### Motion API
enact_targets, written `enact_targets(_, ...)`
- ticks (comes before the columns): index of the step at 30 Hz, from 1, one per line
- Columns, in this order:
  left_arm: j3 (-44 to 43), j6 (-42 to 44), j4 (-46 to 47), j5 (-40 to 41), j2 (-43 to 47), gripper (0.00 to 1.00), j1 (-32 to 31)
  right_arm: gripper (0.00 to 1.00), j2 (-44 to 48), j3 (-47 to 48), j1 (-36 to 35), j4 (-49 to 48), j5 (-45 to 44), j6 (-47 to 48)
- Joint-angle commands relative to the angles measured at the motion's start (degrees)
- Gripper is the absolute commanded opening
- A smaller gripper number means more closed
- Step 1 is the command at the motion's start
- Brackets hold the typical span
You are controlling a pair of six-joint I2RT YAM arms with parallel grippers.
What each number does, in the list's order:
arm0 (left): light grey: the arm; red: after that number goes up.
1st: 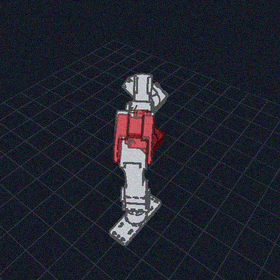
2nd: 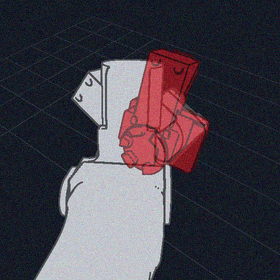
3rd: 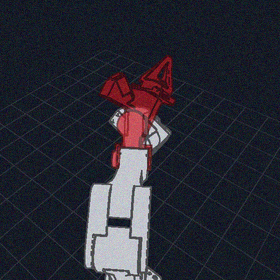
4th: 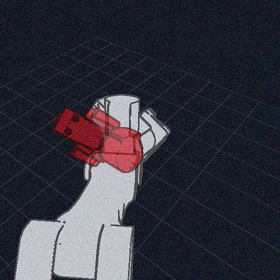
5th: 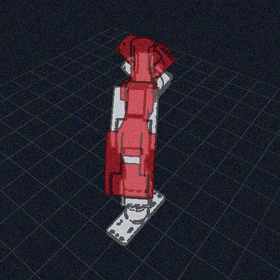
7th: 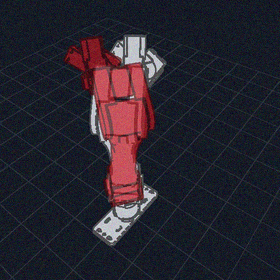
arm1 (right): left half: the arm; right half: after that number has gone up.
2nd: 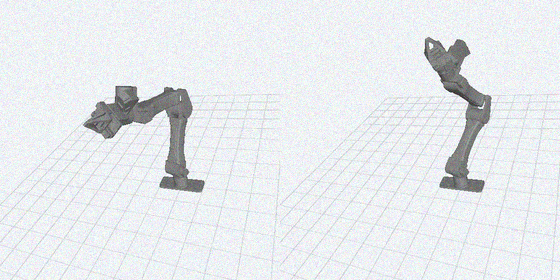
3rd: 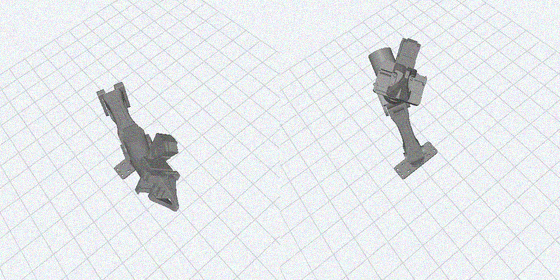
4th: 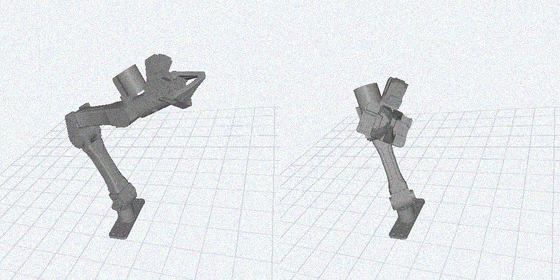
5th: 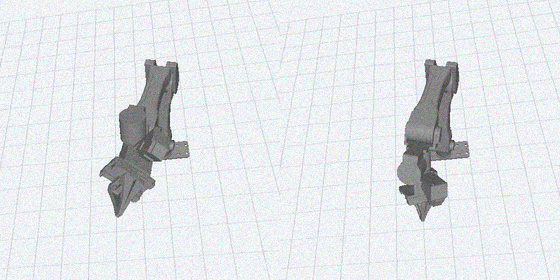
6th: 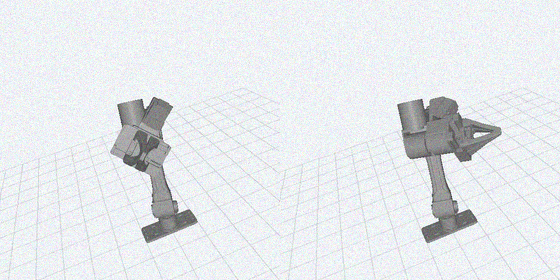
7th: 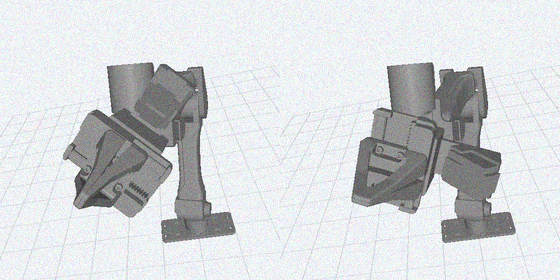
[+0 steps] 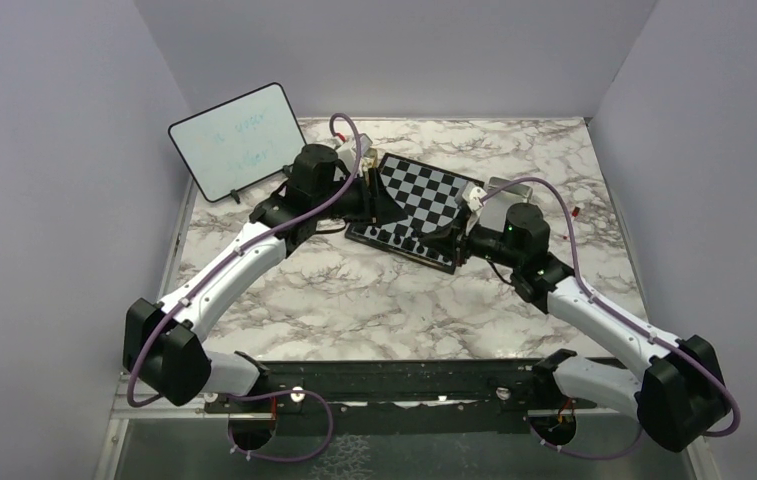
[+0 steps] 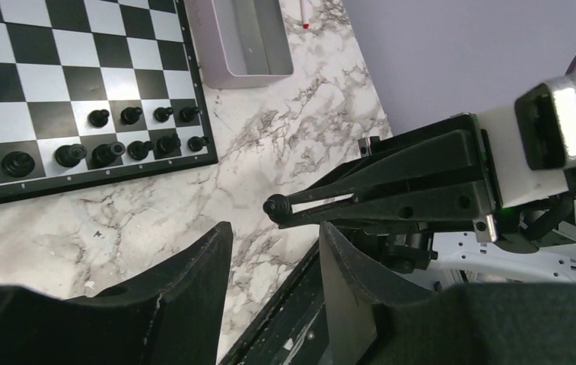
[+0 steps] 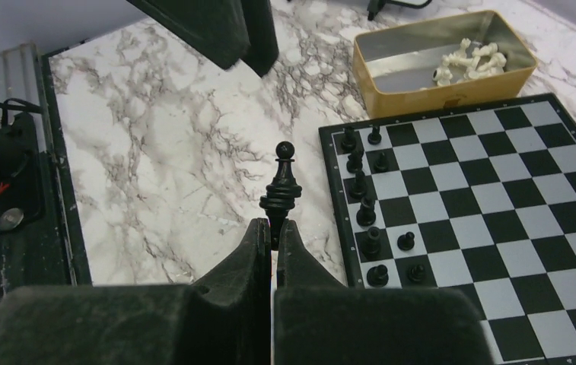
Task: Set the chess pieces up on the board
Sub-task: Pick up the chess piece from the storage box.
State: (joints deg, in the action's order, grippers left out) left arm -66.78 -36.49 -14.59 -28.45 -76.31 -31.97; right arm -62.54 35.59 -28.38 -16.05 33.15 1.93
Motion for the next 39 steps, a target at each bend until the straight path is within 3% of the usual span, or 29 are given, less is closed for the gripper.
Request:
enact_targets(1,-2.66,-2.27,1.14,-6.51,-2.16,0.47,-0.09,0.01,1.46,-0.26,-1.15,-5.22,2.30,-0.08)
enact_targets(8,-3.15,-3.15,1.57,-9.52,-4.41,0.46,-0.03,0.01,1.29,0.53,-2.11,-4.53,3.06,0.61)
enact_targets(19,-2.68,-3.46,3.01,-11.32,-6.04,0.32,-0.03,0.01,1.03,1.16,-2.95,-3.89,2.71,0.70)
enact_targets(39,-2.39,-0.96,1.67,-10.94,-7.00,0.19,-0.03,0.01,0.14,1.79,-3.55,-2.51,0.98,0.53)
